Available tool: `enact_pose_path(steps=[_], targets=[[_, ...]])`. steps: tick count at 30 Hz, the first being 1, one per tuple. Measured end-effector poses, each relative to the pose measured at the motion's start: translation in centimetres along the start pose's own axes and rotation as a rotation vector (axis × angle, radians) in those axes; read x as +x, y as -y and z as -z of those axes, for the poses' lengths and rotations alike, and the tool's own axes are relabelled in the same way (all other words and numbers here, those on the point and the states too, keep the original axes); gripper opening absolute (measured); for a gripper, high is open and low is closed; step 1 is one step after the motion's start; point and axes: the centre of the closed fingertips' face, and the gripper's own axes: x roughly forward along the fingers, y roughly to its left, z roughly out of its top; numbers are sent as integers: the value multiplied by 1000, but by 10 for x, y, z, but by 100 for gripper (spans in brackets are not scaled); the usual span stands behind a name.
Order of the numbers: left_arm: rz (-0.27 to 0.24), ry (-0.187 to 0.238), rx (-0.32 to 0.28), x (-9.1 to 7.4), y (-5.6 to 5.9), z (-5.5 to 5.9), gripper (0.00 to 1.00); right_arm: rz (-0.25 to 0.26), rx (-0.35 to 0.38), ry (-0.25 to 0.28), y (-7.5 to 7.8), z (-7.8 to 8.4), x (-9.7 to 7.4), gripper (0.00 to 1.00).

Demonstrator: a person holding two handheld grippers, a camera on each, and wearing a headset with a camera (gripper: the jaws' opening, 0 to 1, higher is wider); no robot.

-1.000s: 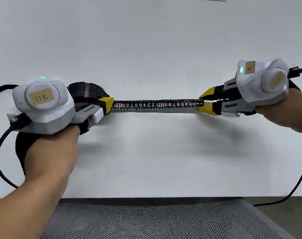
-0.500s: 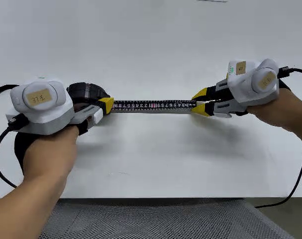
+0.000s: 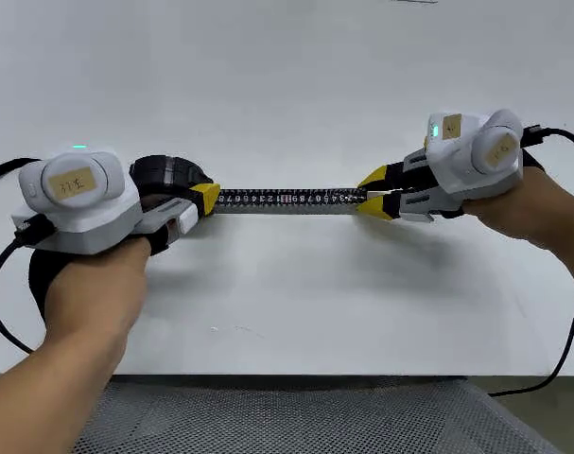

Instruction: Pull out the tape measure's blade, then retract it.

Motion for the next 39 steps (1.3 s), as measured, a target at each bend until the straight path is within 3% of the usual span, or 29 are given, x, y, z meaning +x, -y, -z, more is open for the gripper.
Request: enact_pose_path(steps=[39], targets=[[16, 6, -17, -1, -1, -1, 58, -38, 17, 103, -14, -48, 43, 9]])
